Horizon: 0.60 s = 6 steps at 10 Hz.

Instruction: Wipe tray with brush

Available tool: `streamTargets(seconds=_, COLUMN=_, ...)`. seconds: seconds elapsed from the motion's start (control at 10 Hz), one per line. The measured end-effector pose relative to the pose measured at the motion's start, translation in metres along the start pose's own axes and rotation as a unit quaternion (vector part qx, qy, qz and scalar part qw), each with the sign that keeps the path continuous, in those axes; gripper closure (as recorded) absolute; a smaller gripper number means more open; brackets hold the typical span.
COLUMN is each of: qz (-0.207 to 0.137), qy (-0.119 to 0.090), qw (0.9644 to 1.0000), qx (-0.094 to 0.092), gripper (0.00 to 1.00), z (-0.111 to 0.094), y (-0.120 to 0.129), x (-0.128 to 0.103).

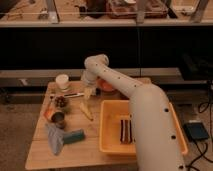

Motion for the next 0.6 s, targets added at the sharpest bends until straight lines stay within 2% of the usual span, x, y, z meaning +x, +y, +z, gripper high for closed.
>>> streamTargets(seconds=0.3, qz=0.029, qy=-0.020, qw=0.9993, qx=-0.008, gripper=0.20, z=0.012, y=0.004, x=0.015)
streamTargets(seconds=0.6, qz=0.044, qy=-0.029, qw=0.9985, qx=-0.013, gripper=0.20, z=0.027, y=0.007, x=0.022)
